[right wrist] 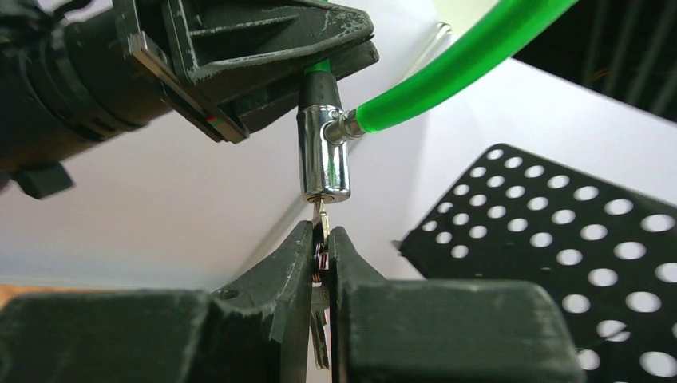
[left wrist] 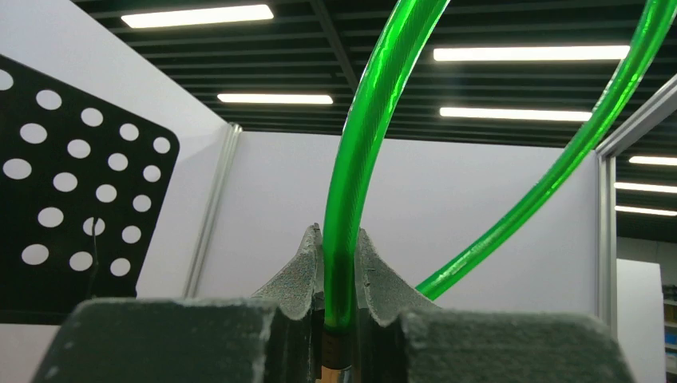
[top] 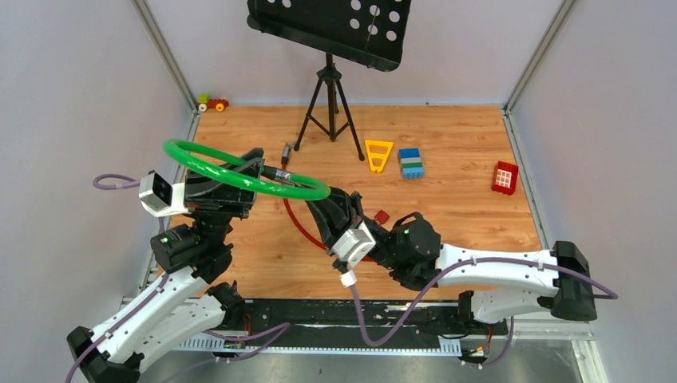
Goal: Lock with the key
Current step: Lock the lock.
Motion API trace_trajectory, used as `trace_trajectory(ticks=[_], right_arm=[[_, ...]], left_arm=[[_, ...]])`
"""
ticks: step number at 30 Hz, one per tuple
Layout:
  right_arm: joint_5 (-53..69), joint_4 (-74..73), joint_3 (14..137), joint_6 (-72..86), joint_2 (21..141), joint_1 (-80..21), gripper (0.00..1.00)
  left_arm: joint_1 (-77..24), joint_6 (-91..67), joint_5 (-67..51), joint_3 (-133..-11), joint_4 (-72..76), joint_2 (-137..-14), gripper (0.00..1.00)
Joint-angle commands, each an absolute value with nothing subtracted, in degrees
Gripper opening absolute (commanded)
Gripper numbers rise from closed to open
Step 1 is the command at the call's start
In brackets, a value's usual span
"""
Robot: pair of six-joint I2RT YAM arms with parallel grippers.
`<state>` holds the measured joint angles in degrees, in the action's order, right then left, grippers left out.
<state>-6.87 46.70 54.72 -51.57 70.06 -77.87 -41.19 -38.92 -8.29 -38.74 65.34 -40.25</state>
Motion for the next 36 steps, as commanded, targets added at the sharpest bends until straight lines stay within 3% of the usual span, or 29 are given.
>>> trace_trajectory(ticks=[1,10,23,28,33,36], right_arm=[[-17.91,57.84,59.22,-72.16,73.59,-80.46,0.0],[-26.63,66.04,64.6,-91.62,81.47,-83.31,0.0],[-29.47,70.83,65.22,-96.98,84.9,-84.34,0.0],[-26.08,61.73,62.04,-84.36,79.52,-85.18,0.0],[-11.38,26.86,65.15,-56.3,67.95,-83.76,0.0],[-2.79,18.66,66.83,-46.6,64.99,-82.54,0.0]], left_arm=[[-41.48,-40.76,-7.61,-39.24,62.01,-39.92,0.0],[-41.48,-39.62,-3.64,-40.47,54.23,-37.97,0.0],[-41.48,-39.28,-1.5,-40.65,50.71,-37.35,0.0],[-41.48,-38.58,-2.8,-40.43,51.35,-37.71,0.0],[-41.48,-37.09,-7.04,-39.9,54.67,-38.47,0.0],[-41.44,-36.94,-12.38,-38.98,61.24,-40.01,0.0]])
